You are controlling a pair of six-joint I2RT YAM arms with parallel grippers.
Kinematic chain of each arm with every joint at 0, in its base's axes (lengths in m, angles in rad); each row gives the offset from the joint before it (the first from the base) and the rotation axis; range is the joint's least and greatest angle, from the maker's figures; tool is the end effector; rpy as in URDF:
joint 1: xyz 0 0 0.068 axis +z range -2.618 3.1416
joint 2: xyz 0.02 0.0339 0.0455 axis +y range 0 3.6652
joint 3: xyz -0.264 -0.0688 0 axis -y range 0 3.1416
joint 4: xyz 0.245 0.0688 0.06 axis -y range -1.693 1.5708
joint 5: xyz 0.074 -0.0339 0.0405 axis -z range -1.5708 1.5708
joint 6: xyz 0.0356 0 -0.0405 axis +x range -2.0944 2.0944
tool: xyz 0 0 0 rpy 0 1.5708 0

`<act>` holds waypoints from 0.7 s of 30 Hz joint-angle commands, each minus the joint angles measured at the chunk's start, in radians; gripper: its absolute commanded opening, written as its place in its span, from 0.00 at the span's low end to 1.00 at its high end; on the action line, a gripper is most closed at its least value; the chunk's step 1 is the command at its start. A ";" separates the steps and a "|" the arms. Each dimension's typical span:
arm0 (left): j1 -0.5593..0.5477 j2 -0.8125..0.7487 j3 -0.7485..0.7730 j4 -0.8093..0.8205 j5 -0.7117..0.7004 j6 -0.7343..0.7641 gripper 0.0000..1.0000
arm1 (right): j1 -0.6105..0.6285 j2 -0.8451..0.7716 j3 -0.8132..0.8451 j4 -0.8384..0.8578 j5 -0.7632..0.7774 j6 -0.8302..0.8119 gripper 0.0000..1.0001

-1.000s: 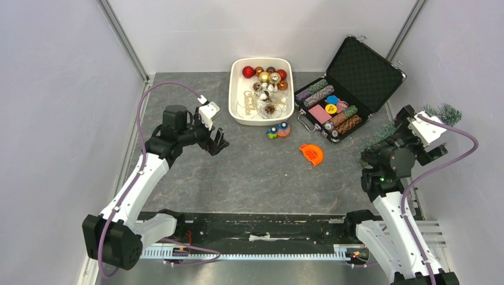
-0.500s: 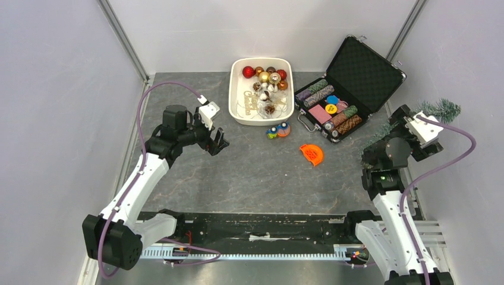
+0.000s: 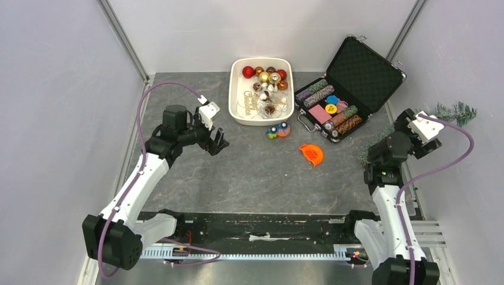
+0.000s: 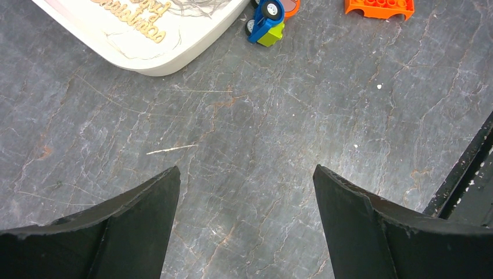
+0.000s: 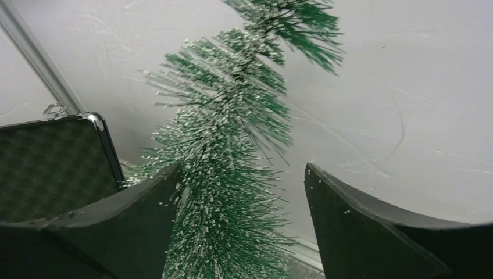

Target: Decorate the small christmas tree

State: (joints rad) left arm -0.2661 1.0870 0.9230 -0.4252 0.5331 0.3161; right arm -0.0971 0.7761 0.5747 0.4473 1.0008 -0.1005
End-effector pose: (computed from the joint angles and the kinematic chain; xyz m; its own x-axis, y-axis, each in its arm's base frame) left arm 0.2227 -0.0794 0.3082 -0.3125 0.3627 -0.8780 0.7694 0.6387 -0.0100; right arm 0.1703 -0.0467 0.3309 0.1543 -0.0694 -0.9856 0.8850 0.4532 0.1066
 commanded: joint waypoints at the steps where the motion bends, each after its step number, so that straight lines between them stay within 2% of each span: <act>1: -0.005 -0.013 0.030 0.008 0.013 0.038 0.90 | -0.046 0.002 -0.045 0.015 -0.110 0.023 0.71; 2: -0.005 -0.013 0.030 0.009 0.013 0.037 0.90 | -0.055 -0.002 -0.056 0.024 -0.120 0.026 0.56; 3: -0.005 -0.013 0.031 0.007 0.013 0.038 0.90 | -0.065 -0.006 -0.062 0.025 -0.120 0.034 0.46; 8: -0.005 -0.013 0.032 0.008 0.011 0.038 0.90 | -0.108 -0.013 -0.076 0.026 -0.175 0.039 0.21; 10: -0.005 -0.012 0.031 0.008 0.010 0.040 0.90 | -0.119 -0.025 -0.078 0.023 -0.190 0.043 0.05; 11: -0.005 -0.012 0.031 0.008 0.010 0.039 0.90 | -0.122 -0.033 -0.078 0.019 -0.194 0.046 0.00; 17: -0.005 -0.008 0.031 0.009 0.004 0.044 0.90 | -0.130 -0.117 -0.075 -0.003 -0.295 0.044 0.00; 21: -0.005 -0.005 0.037 0.009 0.001 0.046 0.90 | -0.130 -0.183 -0.063 -0.006 -0.419 0.023 0.00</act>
State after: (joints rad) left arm -0.2661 1.0870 0.9230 -0.4252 0.5320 0.3214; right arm -0.2226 0.6521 0.4946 0.4221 0.7280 -0.0612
